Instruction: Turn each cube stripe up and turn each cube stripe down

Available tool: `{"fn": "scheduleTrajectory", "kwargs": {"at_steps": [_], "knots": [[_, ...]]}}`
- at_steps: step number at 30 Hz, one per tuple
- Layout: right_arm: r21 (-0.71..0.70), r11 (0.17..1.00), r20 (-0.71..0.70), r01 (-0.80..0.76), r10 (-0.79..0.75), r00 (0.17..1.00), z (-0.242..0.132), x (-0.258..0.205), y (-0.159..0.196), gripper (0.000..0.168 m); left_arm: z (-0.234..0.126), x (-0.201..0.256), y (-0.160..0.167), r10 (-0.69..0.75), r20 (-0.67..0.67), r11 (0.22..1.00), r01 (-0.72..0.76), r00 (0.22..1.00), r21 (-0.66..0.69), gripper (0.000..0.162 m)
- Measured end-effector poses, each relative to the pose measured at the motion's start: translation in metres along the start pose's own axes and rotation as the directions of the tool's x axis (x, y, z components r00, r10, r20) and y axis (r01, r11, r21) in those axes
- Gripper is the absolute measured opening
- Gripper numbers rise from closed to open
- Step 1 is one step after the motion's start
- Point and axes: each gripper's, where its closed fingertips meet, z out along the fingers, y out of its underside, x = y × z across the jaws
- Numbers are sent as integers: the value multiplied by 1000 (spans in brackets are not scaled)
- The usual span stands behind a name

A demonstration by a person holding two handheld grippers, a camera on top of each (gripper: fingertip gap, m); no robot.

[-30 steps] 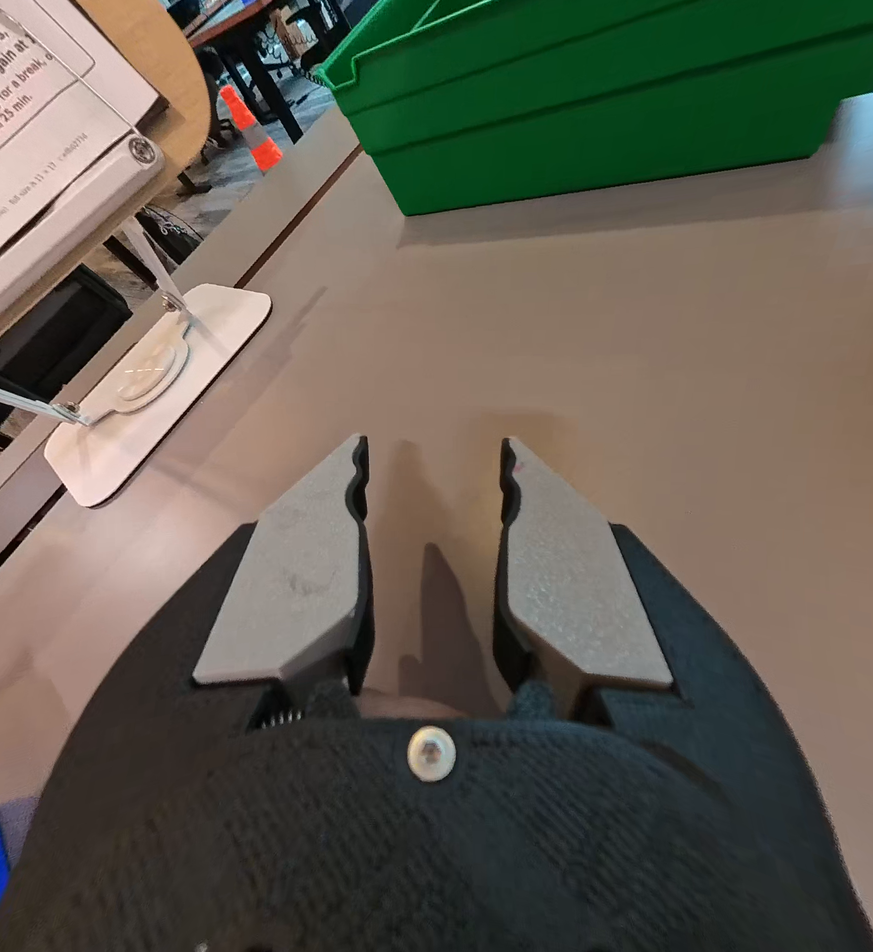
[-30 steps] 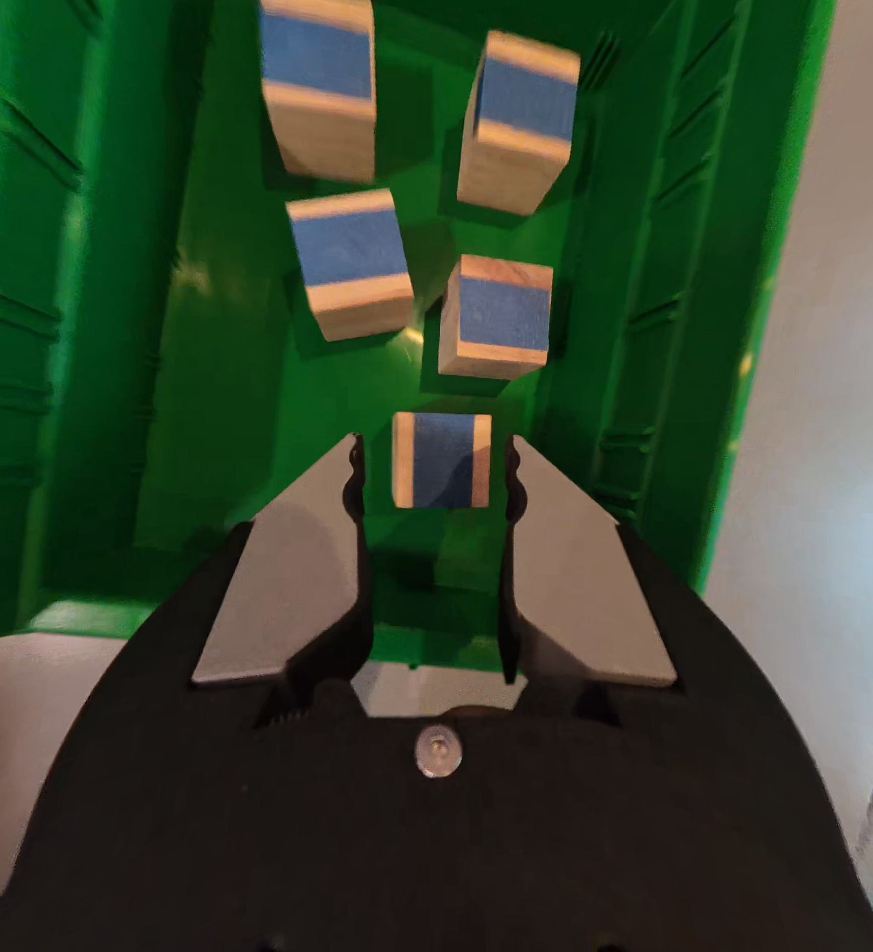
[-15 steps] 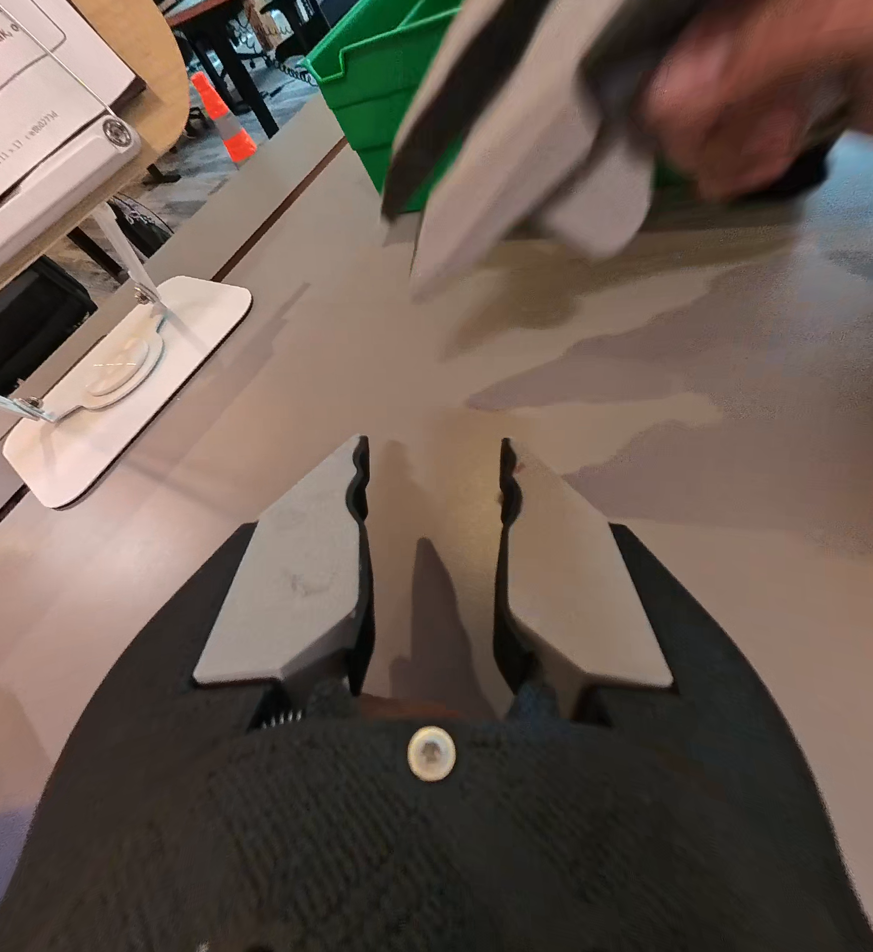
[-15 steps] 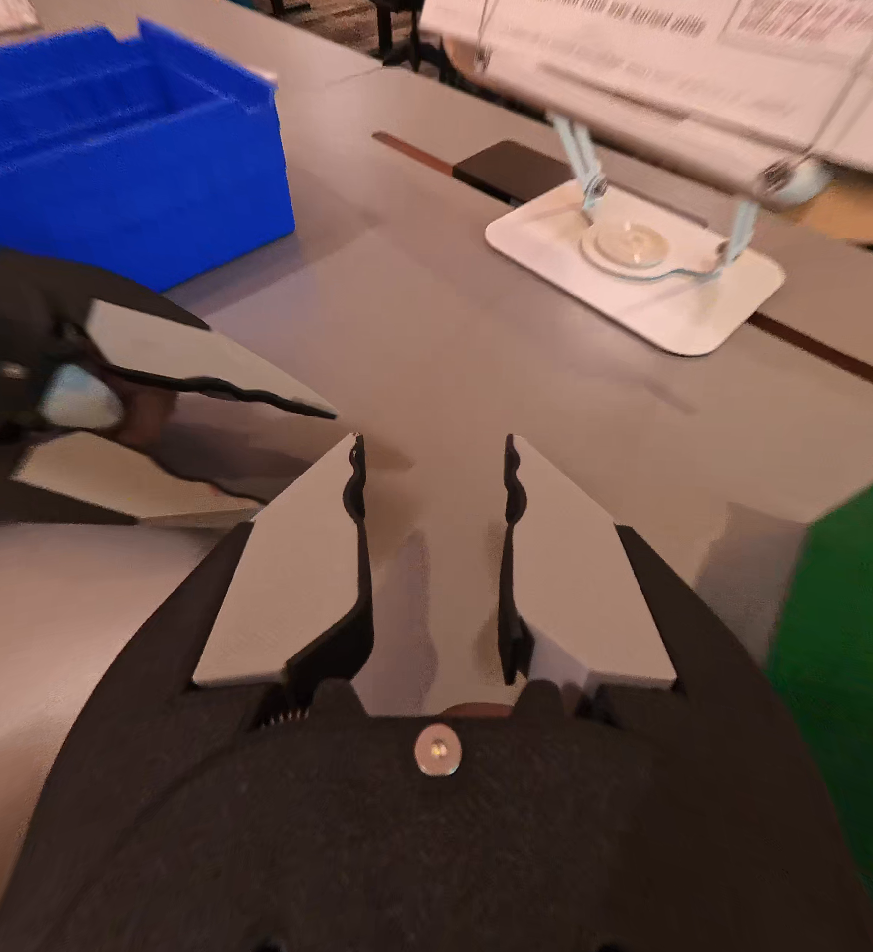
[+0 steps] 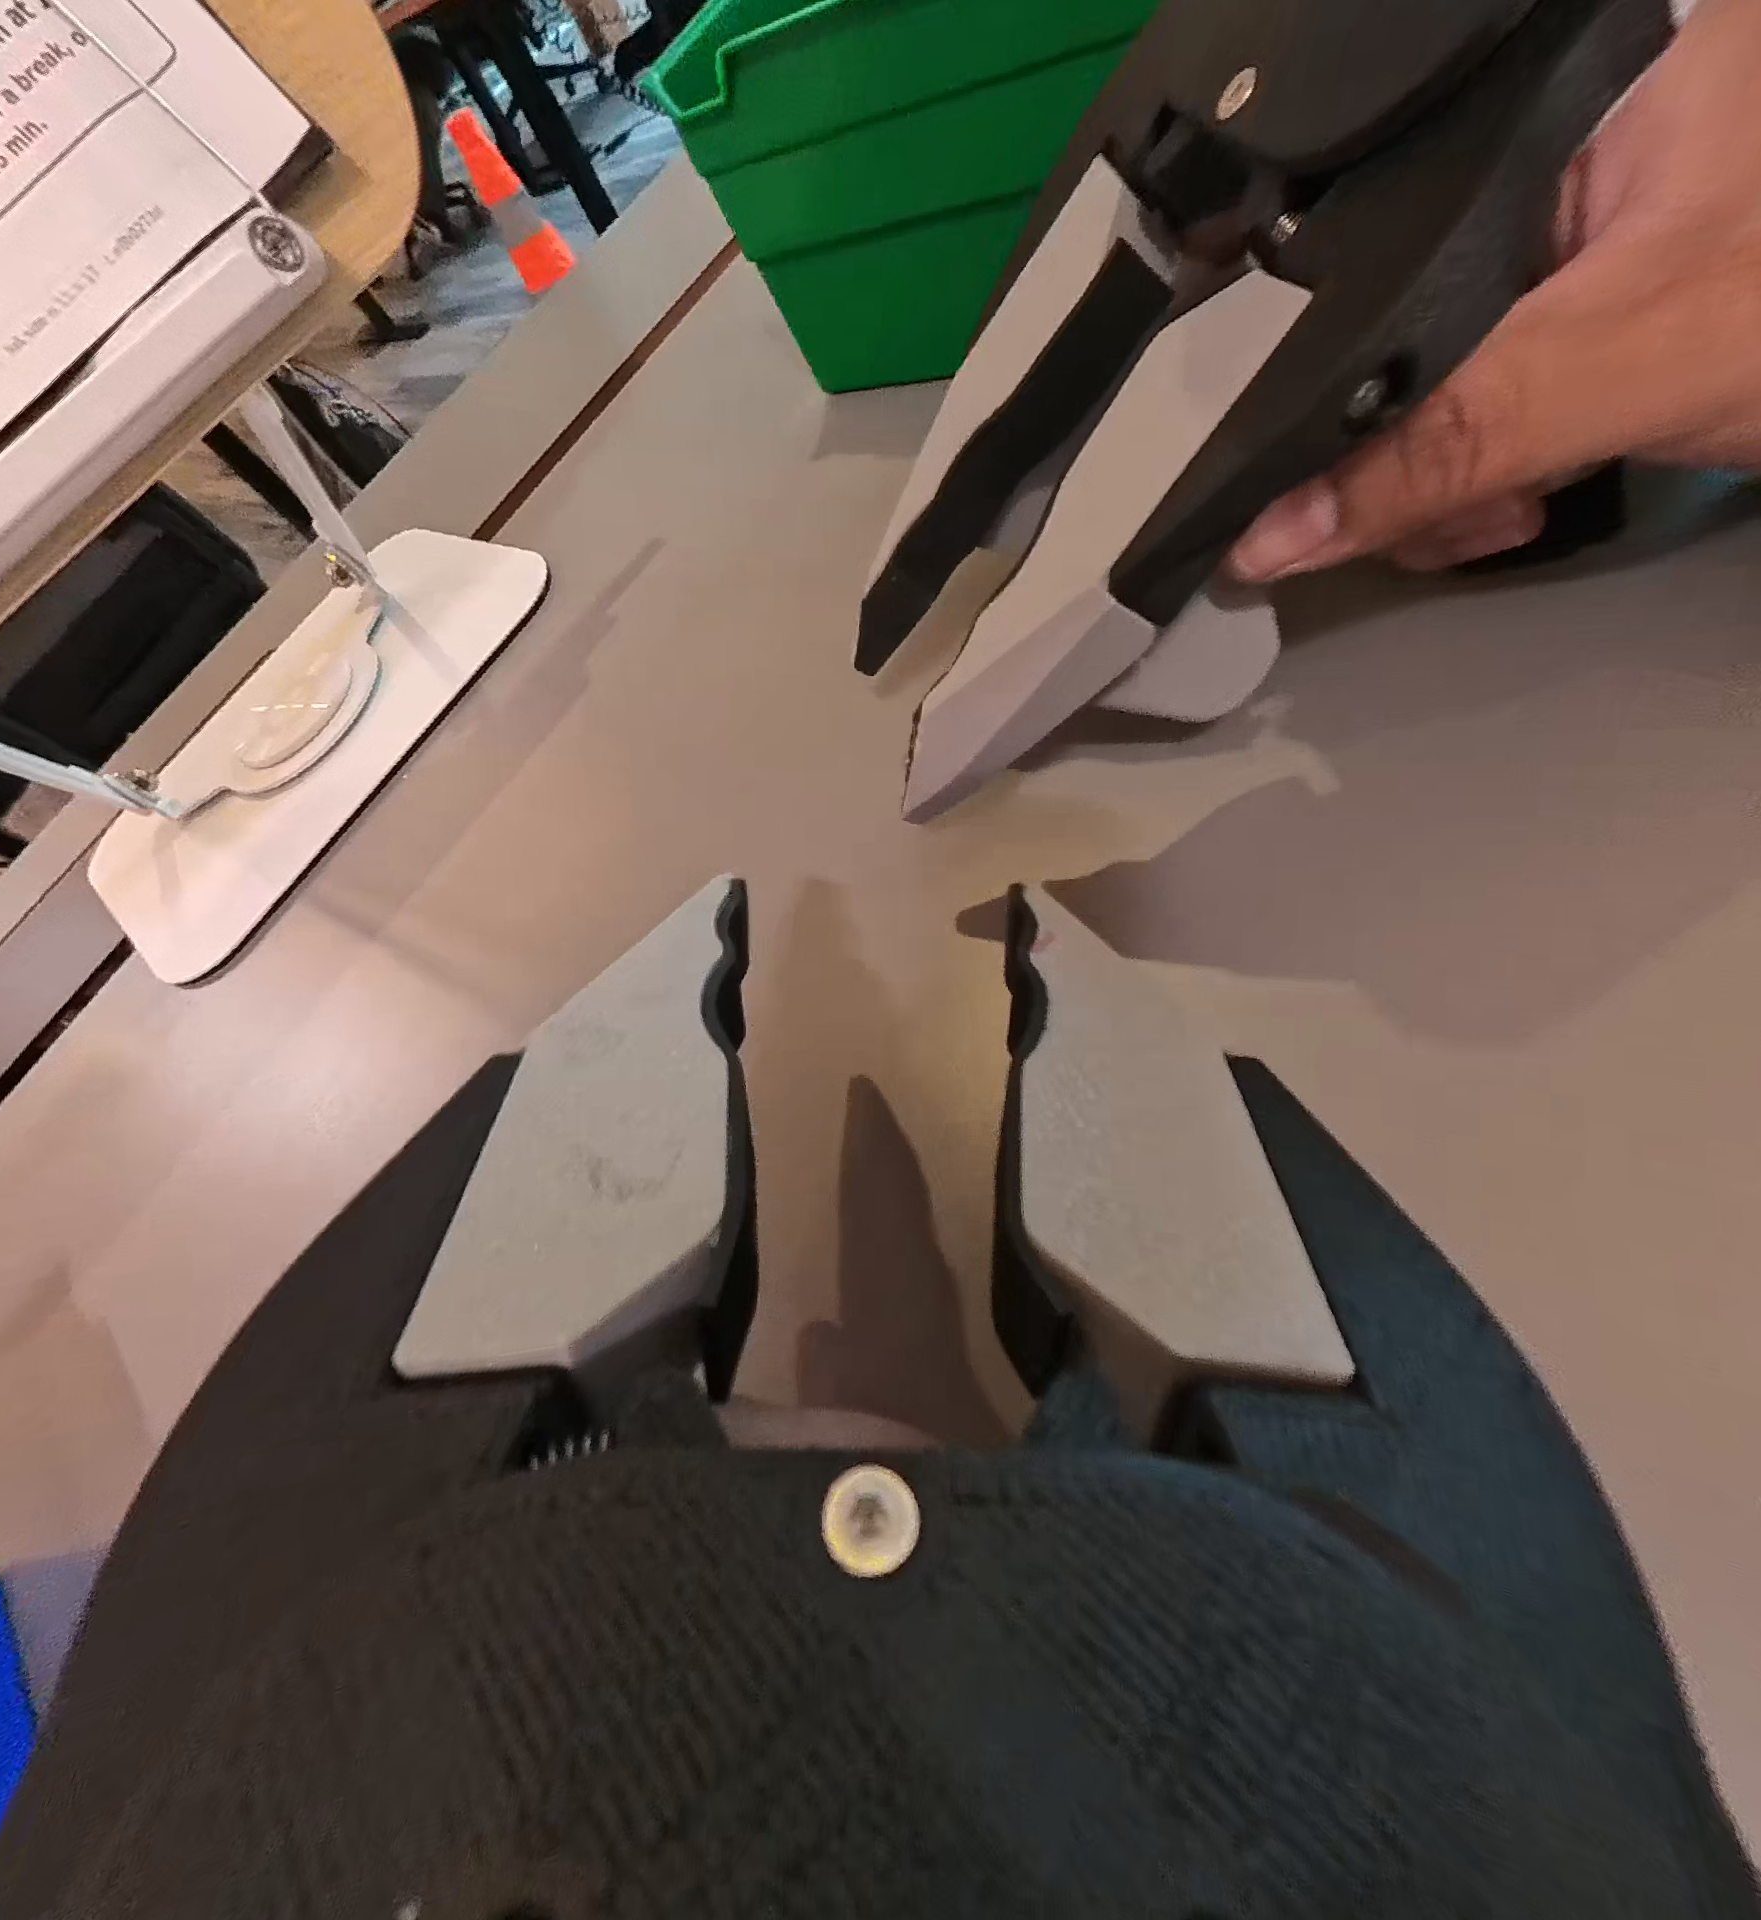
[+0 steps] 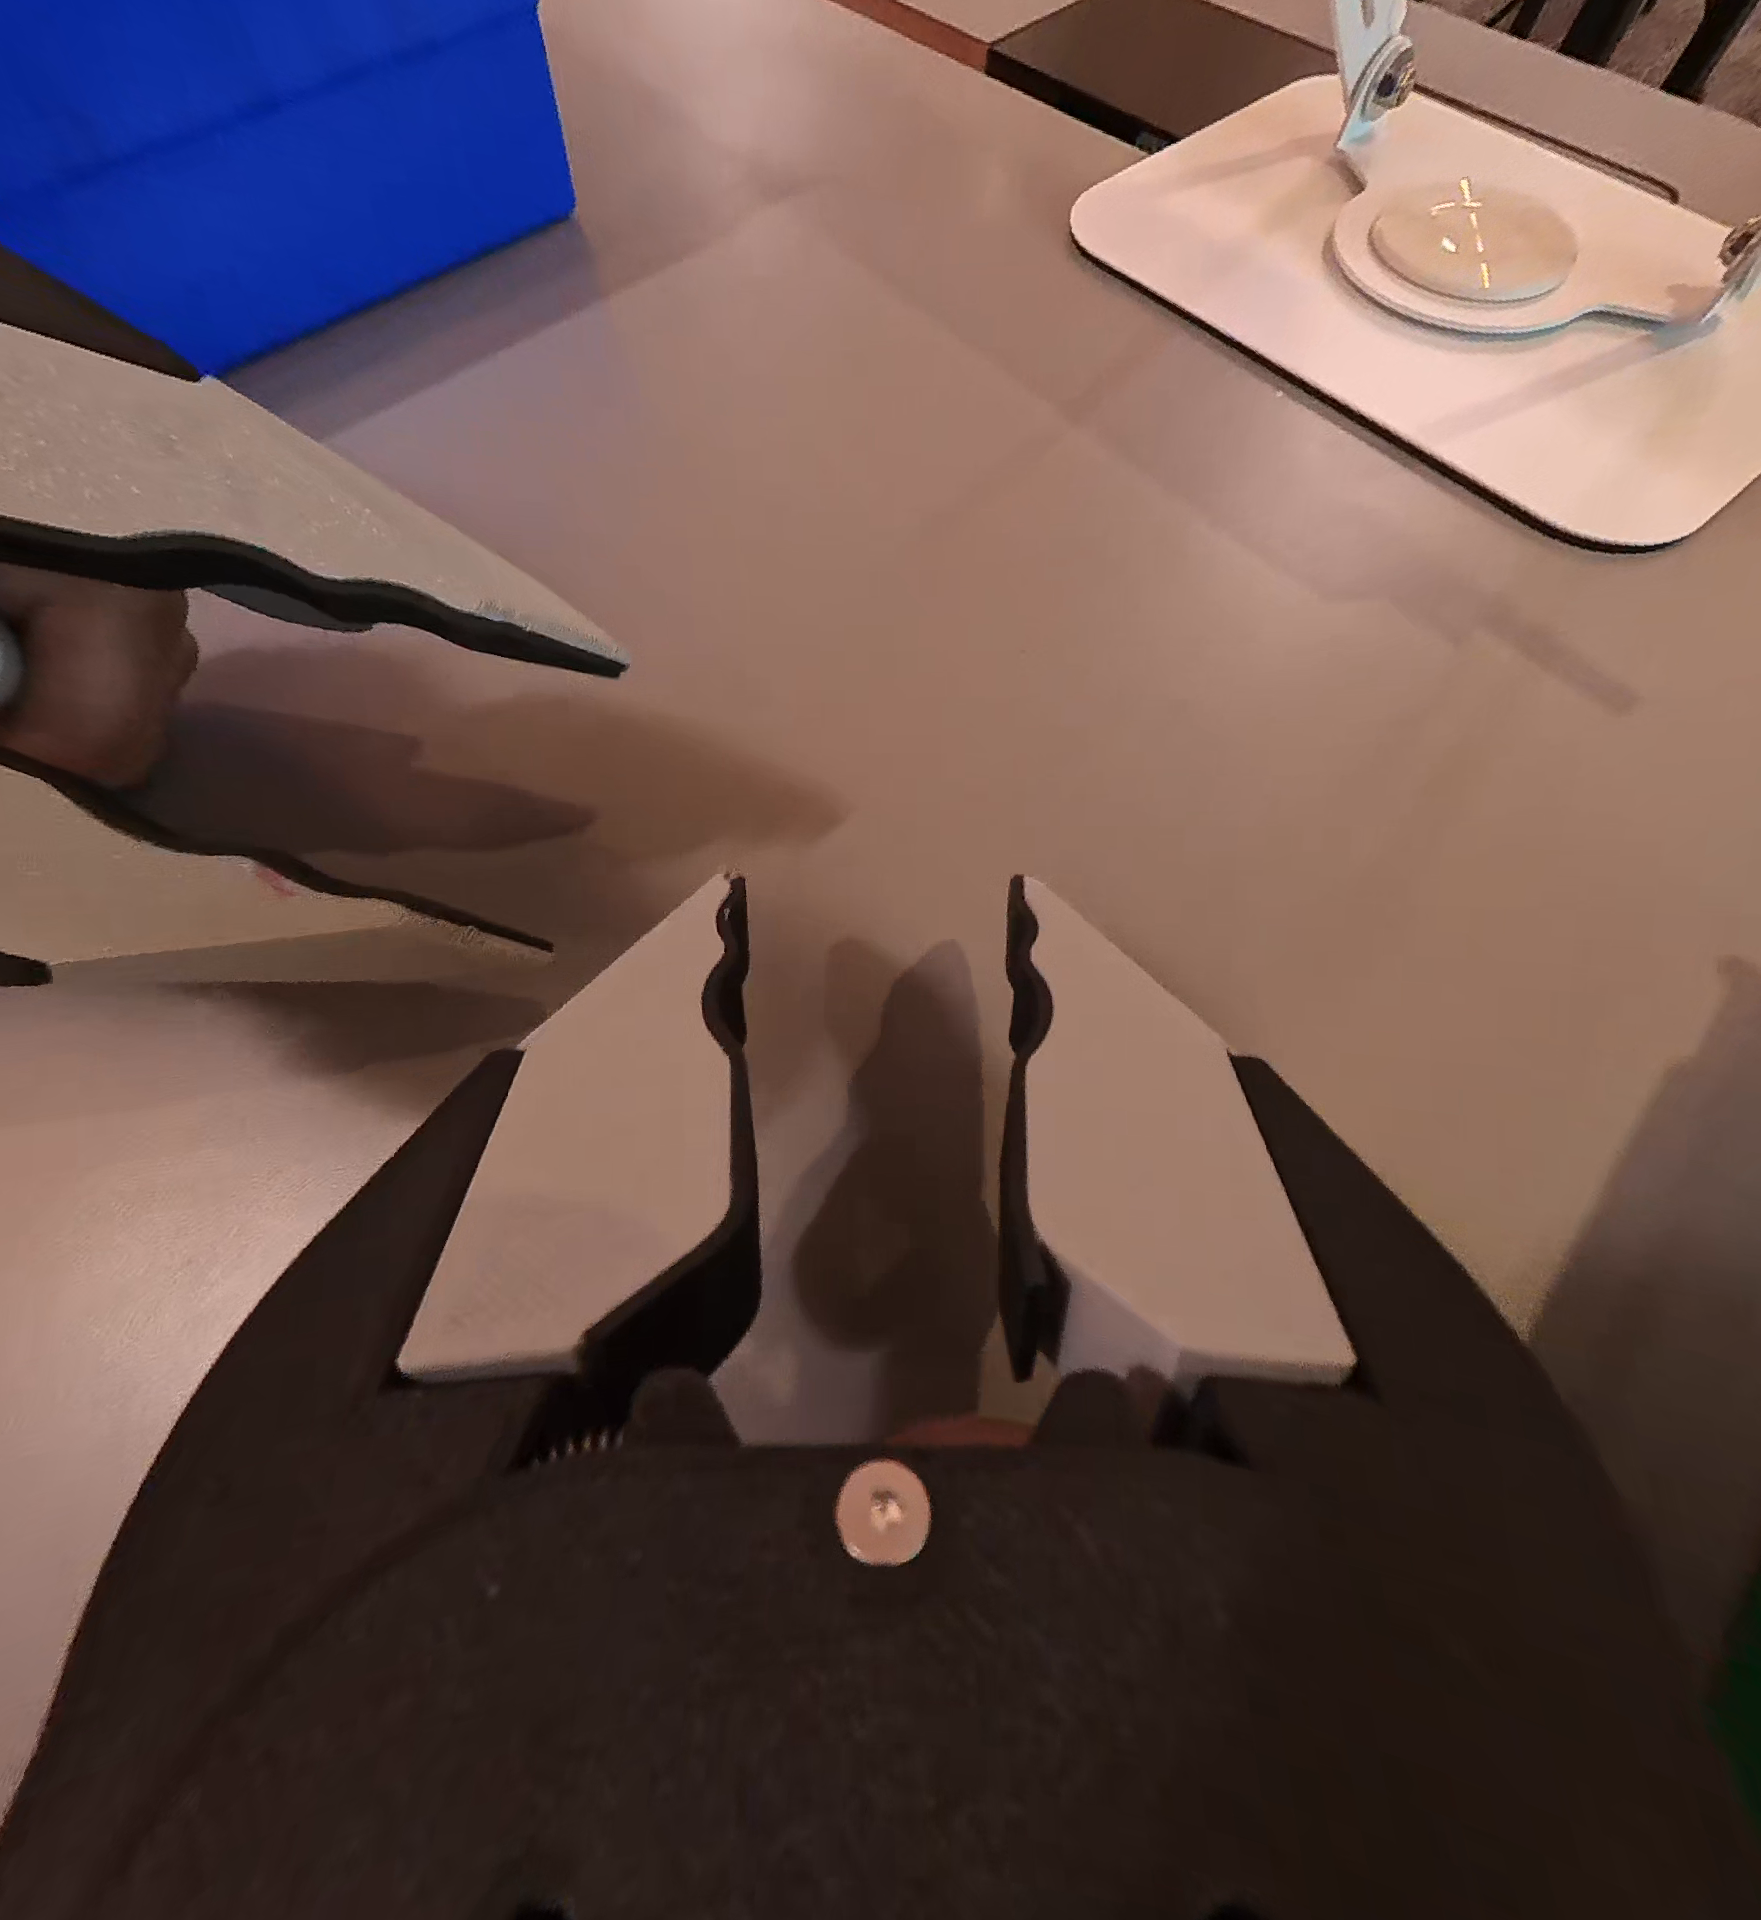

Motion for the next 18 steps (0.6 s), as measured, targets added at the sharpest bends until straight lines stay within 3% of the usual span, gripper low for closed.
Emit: {"fn": "scheduleTrajectory", "kwargs": {"at_steps": [7, 18], "knots": [[-10, 1000, 12, 28, -28, 1000, -1, -7, 2, 47, -19, -8, -5, -58, 54, 998, 60, 997, -34, 48], [-24, 999, 20, 32, -32, 999, 0, -11, 5, 47, -96, -80, -56, -31, 237, 999, 23, 971, 36, 47]]}}
